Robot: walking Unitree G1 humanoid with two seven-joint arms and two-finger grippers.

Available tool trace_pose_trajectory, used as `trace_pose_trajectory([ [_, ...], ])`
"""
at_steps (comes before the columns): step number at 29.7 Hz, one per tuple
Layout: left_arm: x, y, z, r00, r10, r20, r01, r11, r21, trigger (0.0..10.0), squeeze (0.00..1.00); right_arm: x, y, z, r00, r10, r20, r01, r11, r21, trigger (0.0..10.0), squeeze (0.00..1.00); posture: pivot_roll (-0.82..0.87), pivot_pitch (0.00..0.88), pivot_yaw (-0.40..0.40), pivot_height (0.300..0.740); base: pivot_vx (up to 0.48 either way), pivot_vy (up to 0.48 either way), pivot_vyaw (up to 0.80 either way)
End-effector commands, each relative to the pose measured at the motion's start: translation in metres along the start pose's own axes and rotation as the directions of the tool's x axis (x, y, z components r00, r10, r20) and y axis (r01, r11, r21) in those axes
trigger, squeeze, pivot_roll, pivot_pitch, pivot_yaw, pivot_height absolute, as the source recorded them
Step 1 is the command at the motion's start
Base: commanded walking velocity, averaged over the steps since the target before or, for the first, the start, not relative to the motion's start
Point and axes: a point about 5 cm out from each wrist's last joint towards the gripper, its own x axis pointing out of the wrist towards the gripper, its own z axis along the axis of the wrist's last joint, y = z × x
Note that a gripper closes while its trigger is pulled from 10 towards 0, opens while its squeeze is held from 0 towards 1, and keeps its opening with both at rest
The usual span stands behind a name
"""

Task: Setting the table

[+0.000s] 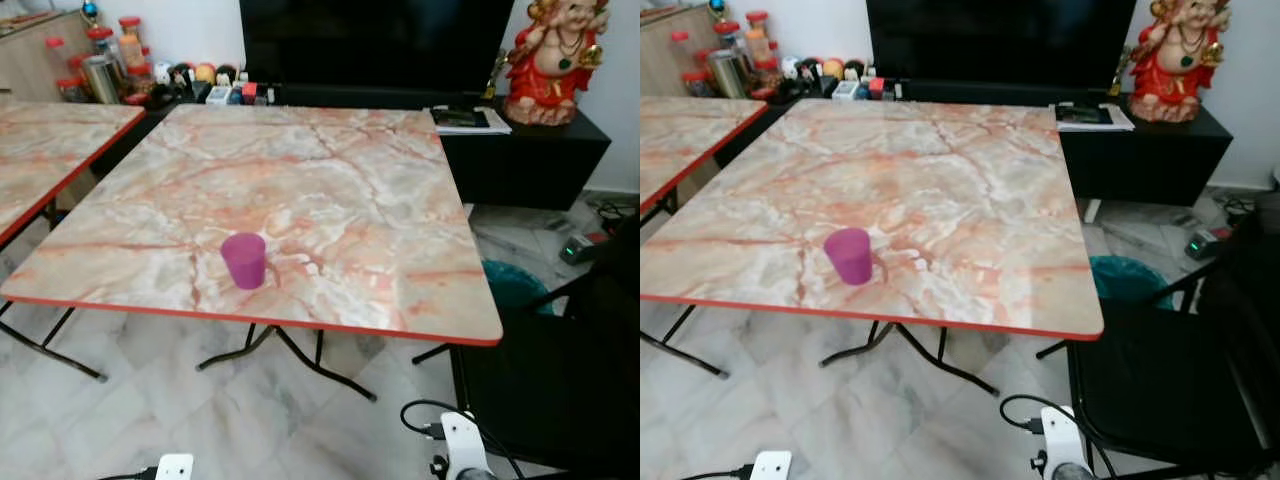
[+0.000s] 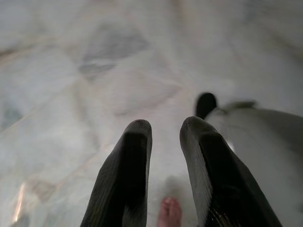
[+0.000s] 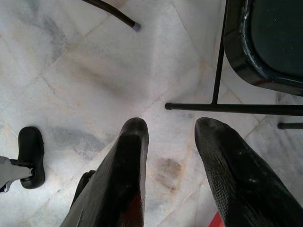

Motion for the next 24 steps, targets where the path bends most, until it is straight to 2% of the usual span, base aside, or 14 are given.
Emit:
trace_pose_trajectory([
  [1,0.0,0.014,0.004,0.997,0.073,0.031,-0.072,0.997,-0.041,10.0,0.0,0.0,-0.002,0.002,1.0,-0.004,0.008,0.004,1.0,0.001,10.0,0.0,0.04,0.0,-0.001,0.74,0.0,0.0,0.0],
  [5,0.0,0.036,0.021,0.972,0.205,0.115,-0.195,0.976,-0.094,10.0,0.0,0.0,-0.002,0.002,1.0,-0.002,0.007,0.002,1.0,-0.001,10.0,0.0,0.04,0.0,-0.002,0.74,0.0,0.0,0.0],
  [6,-0.001,0.051,0.035,0.94,0.289,0.183,-0.271,0.955,-0.117,10.0,0.0,0.0,-0.002,0.002,1.0,-0.002,0.006,0.002,1.0,-0.005,10.0,0.0,0.04,0.0,-0.006,0.74,0.0,0.0,0.0],
  [9,-0.005,0.065,0.051,0.891,0.373,0.258,-0.349,0.927,-0.137,10.0,0.0,0.0,-0.003,0.002,1.0,-0.001,0.007,0.001,1.0,-0.006,10.0,0.0,0.04,0.0,-0.007,0.74,0.0,0.0,0.0],
  [12,-0.013,0.084,0.079,0.781,0.505,0.367,-0.463,0.863,-0.203,10.0,0.0,0.0,-0.003,0.002,1.0,-0.001,0.01,0.001,1.0,-0.005,10.0,0.0,0.05,0.0,-0.008,0.74,0.0,0.0,0.0],
  [13,-0.02,0.093,0.095,0.713,0.565,0.416,-0.502,0.825,-0.26,10.0,0.0,0.0,-0.003,0.002,1.0,0.001,0.016,-0.001,1.0,0.0,10.0,0.0,0.05,0.0,-0.008,0.74,0.0,0.0,0.0],
  [15,-0.024,0.098,0.11,0.664,0.594,0.454,-0.516,0.803,-0.297,10.0,0.0,0.0,-0.003,0.003,1.0,0.002,0.019,-0.002,1.0,0.001,10.0,0.0,0.05,0.0,-0.012,0.74,0.0,0.0,0.0],
  [16,-0.032,0.103,0.13,0.591,0.623,0.513,-0.532,0.779,-0.332,10.0,0.0,0.0,-0.003,0.003,1.0,0.002,0.019,-0.002,1.0,-0.001,10.0,0.0,0.05,0.0,-0.012,0.74,0.0,0.0,0.0],
  [17,-0.037,0.105,0.142,0.547,0.632,0.549,-0.542,0.767,-0.343,10.0,0.0,0.0,-0.003,0.003,1.0,0.003,0.019,-0.003,1.0,-0.002,10.0,0.0,0.05,0.0,-0.012,0.74,0.0,0.0,0.0],
  [18,-0.04,0.106,0.149,0.521,0.636,0.57,-0.549,0.76,-0.347,10.0,0.0,0.0,-0.003,0.003,1.0,0.003,0.02,-0.003,1.0,-0.002,10.0,0.0,0.05,0.0,-0.012,0.74,0.0,0.0,0.0],
  [20,-0.064,0.103,0.203,0.384,0.609,0.694,-0.496,0.77,-0.401,10.0,0.0,0.0,-0.003,0.003,1.0,0.004,0.022,-0.004,1.0,0.001,10.0,0.0,0.05,0.0,-0.011,0.74,0.0,0.0,0.0],
  [22,-0.067,0.102,0.209,0.373,0.603,0.705,-0.486,0.774,-0.405,10.0,0.0,0.0,-0.003,0.003,1.0,0.004,0.023,-0.004,1.0,0.002,10.0,0.0,0.05,0.0,-0.011,0.74,0.0,0.0,0.0],
  [23,-0.081,0.1,0.236,0.319,0.602,0.732,-0.419,0.783,-0.461,10.0,0.0,0.0,-0.002,0.003,1.0,0.006,0.028,-0.006,1.0,0.008,10.0,0.0,0.05,0.0,-0.008,0.74,0.0,0.0,0.0],
  [24,-0.087,0.098,0.245,0.298,0.598,0.744,-0.394,0.787,-0.474,10.0,0.0,0.0,-0.002,0.003,1.0,0.007,0.03,-0.007,1.0,0.012,10.0,0.0,0.05,0.0,-0.007,0.74,0.0,0.0,0.0],
])
